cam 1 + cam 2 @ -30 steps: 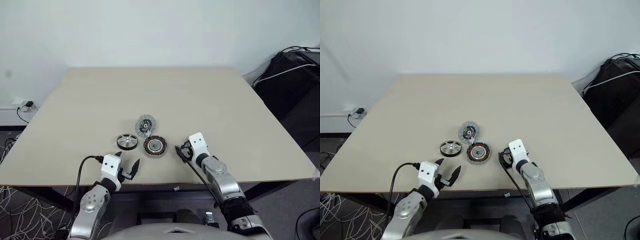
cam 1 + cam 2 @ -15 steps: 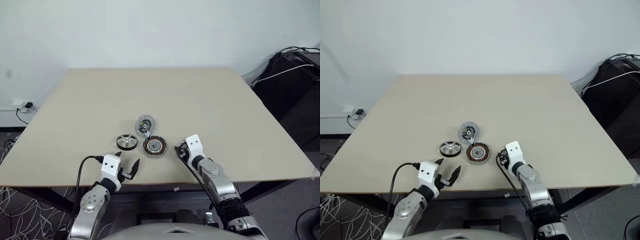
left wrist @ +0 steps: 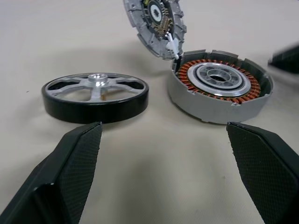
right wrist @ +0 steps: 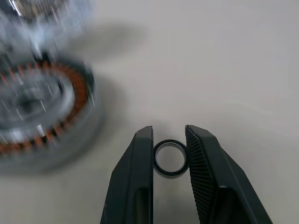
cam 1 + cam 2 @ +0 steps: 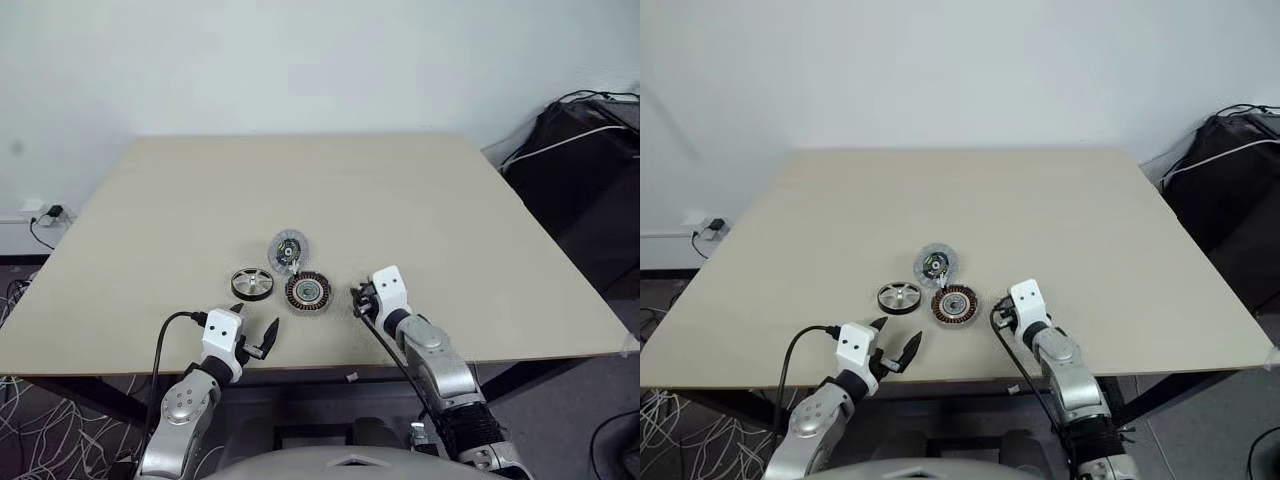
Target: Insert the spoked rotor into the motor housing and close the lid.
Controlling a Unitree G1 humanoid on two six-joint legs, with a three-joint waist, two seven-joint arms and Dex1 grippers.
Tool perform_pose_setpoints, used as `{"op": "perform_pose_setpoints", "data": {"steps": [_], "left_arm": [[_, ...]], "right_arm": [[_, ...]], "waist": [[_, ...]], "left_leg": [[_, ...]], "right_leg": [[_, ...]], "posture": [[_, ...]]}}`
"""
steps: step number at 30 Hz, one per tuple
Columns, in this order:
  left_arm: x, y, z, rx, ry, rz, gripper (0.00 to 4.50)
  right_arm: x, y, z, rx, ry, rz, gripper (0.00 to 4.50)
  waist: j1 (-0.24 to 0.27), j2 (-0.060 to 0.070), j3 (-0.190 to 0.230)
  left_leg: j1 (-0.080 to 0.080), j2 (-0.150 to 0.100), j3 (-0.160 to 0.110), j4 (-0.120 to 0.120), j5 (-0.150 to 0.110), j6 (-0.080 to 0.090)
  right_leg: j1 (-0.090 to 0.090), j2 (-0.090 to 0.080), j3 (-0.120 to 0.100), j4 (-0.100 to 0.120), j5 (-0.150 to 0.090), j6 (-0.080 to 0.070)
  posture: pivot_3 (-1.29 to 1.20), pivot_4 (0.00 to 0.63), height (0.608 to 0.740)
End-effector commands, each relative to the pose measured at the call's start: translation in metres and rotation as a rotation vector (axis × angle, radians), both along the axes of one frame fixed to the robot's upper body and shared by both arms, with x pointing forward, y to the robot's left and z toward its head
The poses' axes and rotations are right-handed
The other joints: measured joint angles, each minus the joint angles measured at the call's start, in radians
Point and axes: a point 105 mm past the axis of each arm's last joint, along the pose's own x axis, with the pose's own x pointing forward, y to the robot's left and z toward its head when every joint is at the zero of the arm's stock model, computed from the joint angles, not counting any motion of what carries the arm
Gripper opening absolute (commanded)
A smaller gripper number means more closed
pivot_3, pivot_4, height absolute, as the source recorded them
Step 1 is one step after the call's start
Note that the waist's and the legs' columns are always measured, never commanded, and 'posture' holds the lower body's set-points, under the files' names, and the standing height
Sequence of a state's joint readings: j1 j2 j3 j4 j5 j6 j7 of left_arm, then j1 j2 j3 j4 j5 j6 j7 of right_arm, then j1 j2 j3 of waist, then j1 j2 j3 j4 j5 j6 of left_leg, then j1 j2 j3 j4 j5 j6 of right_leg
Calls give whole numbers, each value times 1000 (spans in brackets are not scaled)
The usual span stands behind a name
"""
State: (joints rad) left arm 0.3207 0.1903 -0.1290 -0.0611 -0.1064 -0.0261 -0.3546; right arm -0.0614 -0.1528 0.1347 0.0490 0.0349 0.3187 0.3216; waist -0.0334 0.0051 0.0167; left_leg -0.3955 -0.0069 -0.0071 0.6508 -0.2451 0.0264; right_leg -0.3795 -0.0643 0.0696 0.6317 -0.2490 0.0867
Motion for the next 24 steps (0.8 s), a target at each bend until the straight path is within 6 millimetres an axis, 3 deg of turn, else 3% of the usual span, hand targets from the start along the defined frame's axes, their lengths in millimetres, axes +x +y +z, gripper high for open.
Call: {"op": "perform_pose_setpoints", "data": {"steps": [1, 4, 11, 24], "left_arm": [[5, -6, 15, -7, -59, -19, 4500], [5, -6, 15, -8, -60, -20, 4500], [5, -6, 15, -11, -60, -14, 4500], [3, -4, 14, -11, -54, -2, 4500]], "right_arm": [[6, 21, 37, 35, -108, 82, 686], [3, 37, 38, 35, -100, 151, 686], [2, 67, 21, 5, -60, 249, 686], [6, 88, 9, -4, -26, 326, 686]], "waist": [[-2, 0, 0], [-3, 0, 0], [-3, -1, 0], [-4, -1, 0]], "left_leg": [[0, 0, 0, 0, 0, 0], [0, 0, 0, 0, 0, 1], [0, 0, 0, 0, 1, 2], [0, 0, 0, 0, 1, 1]], "right_leg": [[0, 0, 0, 0, 0, 0], [0, 0, 0, 0, 0, 0], [0, 0, 0, 0, 0, 0], [0, 0, 0, 0, 0, 0]], "posture": [[0, 0, 740], [0, 0, 740], [0, 0, 740], [0, 0, 740]]}}
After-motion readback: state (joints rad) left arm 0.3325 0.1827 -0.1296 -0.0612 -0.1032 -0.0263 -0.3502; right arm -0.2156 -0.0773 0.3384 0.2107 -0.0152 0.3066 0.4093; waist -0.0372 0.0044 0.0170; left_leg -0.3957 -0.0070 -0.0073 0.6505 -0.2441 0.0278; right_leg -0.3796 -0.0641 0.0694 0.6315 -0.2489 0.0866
